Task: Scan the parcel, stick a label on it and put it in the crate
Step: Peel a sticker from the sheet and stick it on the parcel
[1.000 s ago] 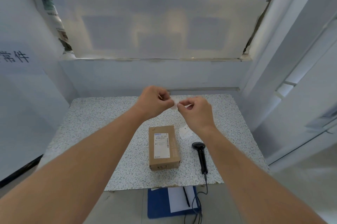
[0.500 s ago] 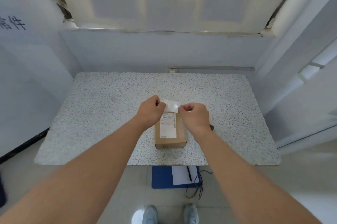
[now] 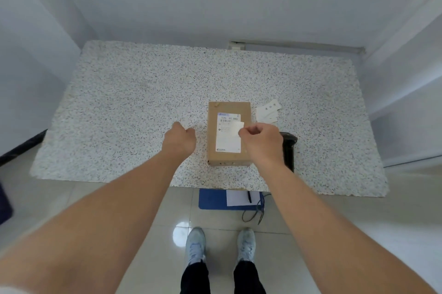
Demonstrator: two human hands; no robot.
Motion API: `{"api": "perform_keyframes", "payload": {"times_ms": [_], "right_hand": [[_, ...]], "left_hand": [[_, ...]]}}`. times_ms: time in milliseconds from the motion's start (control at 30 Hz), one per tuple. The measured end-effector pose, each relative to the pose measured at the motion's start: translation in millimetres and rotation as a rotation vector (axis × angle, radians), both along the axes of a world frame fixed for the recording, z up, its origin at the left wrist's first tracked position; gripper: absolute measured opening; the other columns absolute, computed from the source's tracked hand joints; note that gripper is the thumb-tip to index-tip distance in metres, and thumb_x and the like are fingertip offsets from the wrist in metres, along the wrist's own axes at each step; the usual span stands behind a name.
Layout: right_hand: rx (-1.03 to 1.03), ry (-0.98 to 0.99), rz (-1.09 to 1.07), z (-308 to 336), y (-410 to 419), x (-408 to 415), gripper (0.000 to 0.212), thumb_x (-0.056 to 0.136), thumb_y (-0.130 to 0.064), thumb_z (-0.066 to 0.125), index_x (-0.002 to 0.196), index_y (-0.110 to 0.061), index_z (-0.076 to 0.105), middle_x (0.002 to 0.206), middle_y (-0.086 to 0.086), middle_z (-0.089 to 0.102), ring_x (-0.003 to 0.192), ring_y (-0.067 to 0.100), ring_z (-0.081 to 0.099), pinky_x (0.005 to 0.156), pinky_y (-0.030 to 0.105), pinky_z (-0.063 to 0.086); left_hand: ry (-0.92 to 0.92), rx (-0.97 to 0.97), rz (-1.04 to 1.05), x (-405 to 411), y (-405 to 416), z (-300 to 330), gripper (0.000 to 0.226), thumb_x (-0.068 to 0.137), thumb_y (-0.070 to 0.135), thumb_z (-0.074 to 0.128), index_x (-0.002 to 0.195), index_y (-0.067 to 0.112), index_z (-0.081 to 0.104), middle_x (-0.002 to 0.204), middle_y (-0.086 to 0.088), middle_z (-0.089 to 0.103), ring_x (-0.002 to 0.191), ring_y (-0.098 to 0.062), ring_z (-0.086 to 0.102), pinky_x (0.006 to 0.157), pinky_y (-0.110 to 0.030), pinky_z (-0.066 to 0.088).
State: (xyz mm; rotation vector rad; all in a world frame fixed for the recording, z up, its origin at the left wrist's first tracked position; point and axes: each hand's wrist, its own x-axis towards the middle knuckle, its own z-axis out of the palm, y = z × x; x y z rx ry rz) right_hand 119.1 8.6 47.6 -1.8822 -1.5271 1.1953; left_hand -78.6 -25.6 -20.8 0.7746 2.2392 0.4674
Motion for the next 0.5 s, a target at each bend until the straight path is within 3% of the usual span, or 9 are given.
{"api": "perform_keyframes", "payload": {"times_ms": [133,267,333,400,500], "right_hand": [[0.029,-0.001,-0.05,-8.2,4.9,-2.3,0.009,0.087,-0.023,0.072,0.08,-0.02,0.077,0.077,-0.011,0.073,0.074,0.006,0.069,0.065,0.023,0.051],[0.063,0.017,-0.076,-8.8,12.6,0.4,0.012,0.089,-0.022,0.073,0.078,-0.024,0.072,0.077,-0.018,0.068,0.072,-0.003,0.063,0.059,0.009,0.043],[0.063,0.025,-0.077,-10.3,16.8,1.8,0.011,0.09,-0.021,0.073,0.079,-0.023,0.072,0.078,-0.017,0.067,0.071,-0.005,0.06,0.053,0.003,0.039],[0.069,0.014,-0.077,-11.8,19.5,2.9,0.008,0.09,-0.023,0.073,0.082,-0.022,0.074,0.083,-0.015,0.069,0.076,-0.005,0.062,0.055,0.005,0.039],[0.079,-0.01,-0.086,-16.3,22.8,4.8,0.006,0.089,-0.025,0.073,0.086,-0.021,0.076,0.093,-0.01,0.071,0.083,-0.004,0.061,0.061,0.012,0.038]], "left_hand": [[-0.035,-0.021,0.036,-9.1,6.8,-12.1,0.028,0.104,0.022,0.044,0.119,0.0,0.052,0.095,-0.015,0.064,0.073,-0.023,0.061,0.051,-0.029,0.041],[-0.045,0.002,0.012,-15.8,16.6,-17.1,0.021,0.103,0.019,0.05,0.092,0.004,0.057,0.083,-0.015,0.068,0.086,-0.033,0.077,0.049,-0.032,0.049],[-0.042,0.005,0.003,-16.2,22.0,-14.4,0.025,0.103,0.024,0.055,0.092,0.002,0.059,0.089,-0.022,0.074,0.087,-0.036,0.077,0.063,-0.042,0.06],[-0.042,0.013,-0.002,-15.9,25.6,-13.1,0.026,0.103,0.027,0.057,0.09,0.004,0.059,0.094,-0.025,0.076,0.088,-0.037,0.077,0.078,-0.048,0.063],[-0.065,0.039,0.01,-12.5,26.3,-8.3,0.029,0.101,0.035,0.059,0.084,0.013,0.051,0.095,-0.022,0.075,0.089,-0.037,0.076,0.083,-0.05,0.062]]}}
